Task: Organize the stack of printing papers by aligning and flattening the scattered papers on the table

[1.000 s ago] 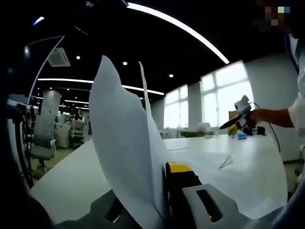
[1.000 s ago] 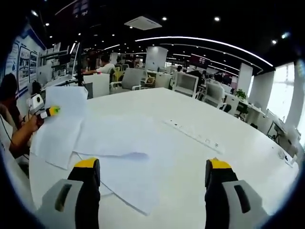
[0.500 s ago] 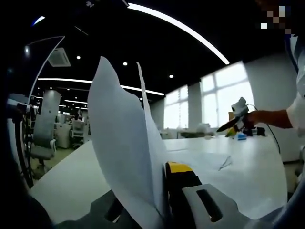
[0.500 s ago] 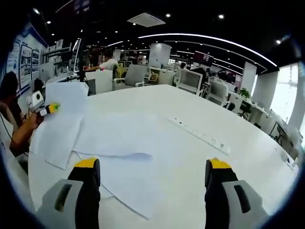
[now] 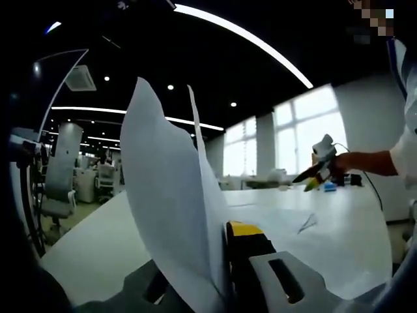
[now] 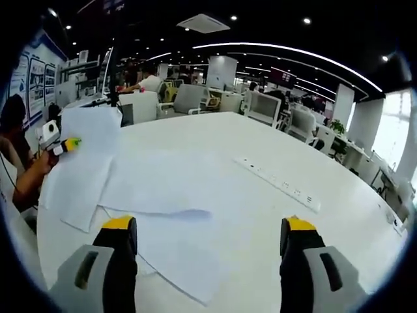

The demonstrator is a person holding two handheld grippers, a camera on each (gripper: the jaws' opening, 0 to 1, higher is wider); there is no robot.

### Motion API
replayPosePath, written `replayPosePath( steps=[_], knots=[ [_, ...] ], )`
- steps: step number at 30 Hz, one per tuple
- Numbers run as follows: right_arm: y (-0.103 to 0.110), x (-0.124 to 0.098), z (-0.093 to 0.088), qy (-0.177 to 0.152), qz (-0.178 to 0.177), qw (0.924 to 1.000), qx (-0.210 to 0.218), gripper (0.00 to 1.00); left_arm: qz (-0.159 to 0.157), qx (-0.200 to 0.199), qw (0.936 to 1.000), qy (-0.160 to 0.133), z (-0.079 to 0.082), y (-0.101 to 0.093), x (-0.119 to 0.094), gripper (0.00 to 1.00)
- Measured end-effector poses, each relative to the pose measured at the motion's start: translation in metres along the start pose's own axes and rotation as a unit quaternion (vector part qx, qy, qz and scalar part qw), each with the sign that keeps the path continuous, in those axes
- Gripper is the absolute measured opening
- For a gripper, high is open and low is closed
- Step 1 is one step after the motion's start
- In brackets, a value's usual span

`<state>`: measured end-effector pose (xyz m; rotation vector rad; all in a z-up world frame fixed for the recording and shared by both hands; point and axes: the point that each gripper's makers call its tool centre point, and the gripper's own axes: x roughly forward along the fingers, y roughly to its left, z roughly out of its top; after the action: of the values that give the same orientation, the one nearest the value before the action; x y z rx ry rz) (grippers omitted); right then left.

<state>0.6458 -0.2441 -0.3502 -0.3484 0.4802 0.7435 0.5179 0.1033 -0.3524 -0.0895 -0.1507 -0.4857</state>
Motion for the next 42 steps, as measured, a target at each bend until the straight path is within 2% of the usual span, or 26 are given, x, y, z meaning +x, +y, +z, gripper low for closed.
replayPosePath(
  steps=[42],
  knots=[
    [0.012, 0.033, -0.005, 0.022, 0.025, 0.9994, 0.0, 0.85, 0.002, -0.007, 0.9999, -0.007, 0.003, 0.002, -0.002, 0.09]
  ],
)
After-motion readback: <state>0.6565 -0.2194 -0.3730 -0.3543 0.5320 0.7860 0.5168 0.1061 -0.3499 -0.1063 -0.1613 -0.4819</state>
